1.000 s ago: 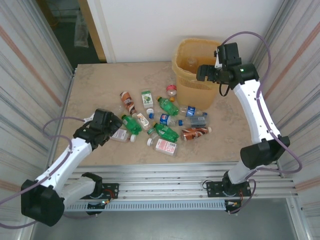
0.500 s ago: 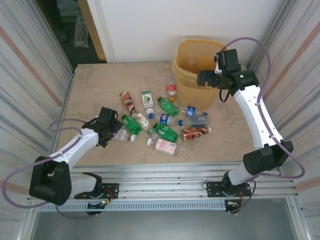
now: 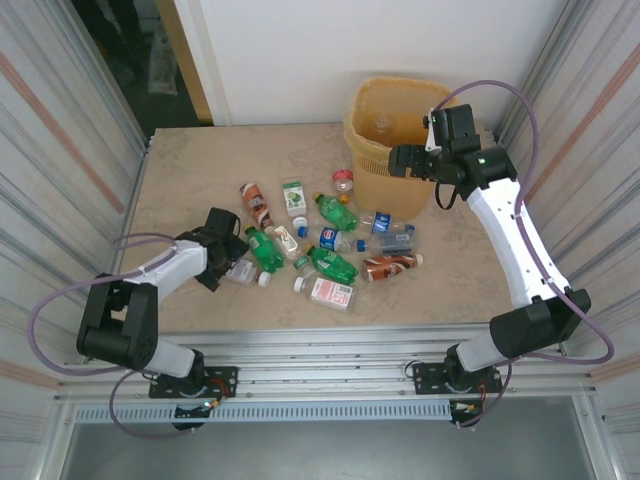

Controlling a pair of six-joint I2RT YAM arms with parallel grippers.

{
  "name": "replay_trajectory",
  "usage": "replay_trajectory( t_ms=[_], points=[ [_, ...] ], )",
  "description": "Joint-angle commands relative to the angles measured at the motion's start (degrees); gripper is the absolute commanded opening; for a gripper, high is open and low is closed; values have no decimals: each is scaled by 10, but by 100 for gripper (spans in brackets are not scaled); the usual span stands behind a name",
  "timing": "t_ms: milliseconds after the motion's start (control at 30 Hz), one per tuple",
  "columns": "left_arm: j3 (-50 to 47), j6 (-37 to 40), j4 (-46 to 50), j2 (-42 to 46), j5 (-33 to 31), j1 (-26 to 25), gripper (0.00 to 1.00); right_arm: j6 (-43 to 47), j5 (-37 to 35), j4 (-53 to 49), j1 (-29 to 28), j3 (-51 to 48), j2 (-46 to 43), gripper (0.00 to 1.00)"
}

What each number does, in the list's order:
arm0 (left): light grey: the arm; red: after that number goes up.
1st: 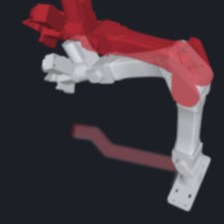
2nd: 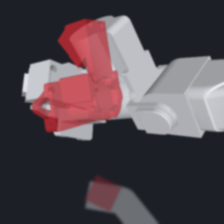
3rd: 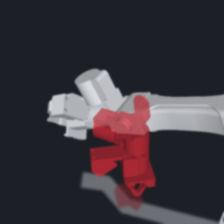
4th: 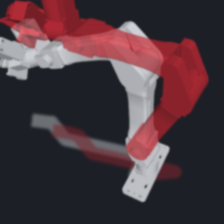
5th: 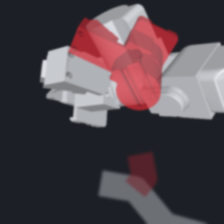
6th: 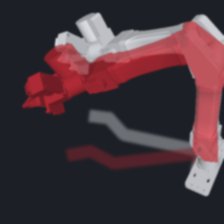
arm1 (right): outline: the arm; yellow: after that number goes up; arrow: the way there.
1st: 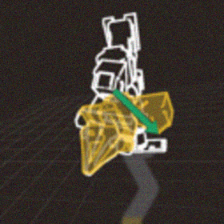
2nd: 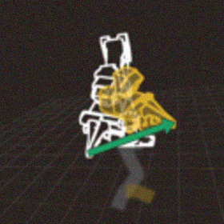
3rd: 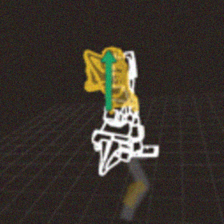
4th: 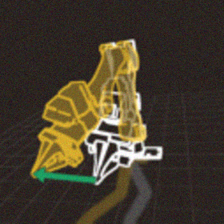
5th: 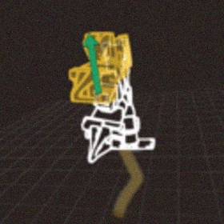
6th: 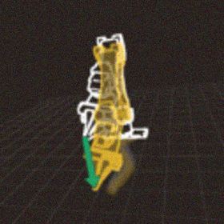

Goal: Put the plastic bottles in the bin

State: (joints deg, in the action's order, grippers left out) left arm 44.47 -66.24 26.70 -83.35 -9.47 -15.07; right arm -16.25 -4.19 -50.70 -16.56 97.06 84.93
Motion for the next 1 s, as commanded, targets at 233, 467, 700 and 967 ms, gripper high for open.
replay_trajectory(
  t_ms=[233, 467, 700, 967],
  points=[
    [2, -6, 5, -36, 10, 11, 88, -12, 32, 21, -6, -9, -7, 98],
    [-23, -16, 7, -24, 23, 13, 74, -13, 67, 40, -7, -25, -13, 98],
    [-53, -27, 22, 46, 28, 13, 57, -22, 130, 81, -7, -65, -40, 98],
    [-59, -22, 62, 178, 49, 13, 52, -70, 281, 129, -20, -103, -40, 95]
  ],
)
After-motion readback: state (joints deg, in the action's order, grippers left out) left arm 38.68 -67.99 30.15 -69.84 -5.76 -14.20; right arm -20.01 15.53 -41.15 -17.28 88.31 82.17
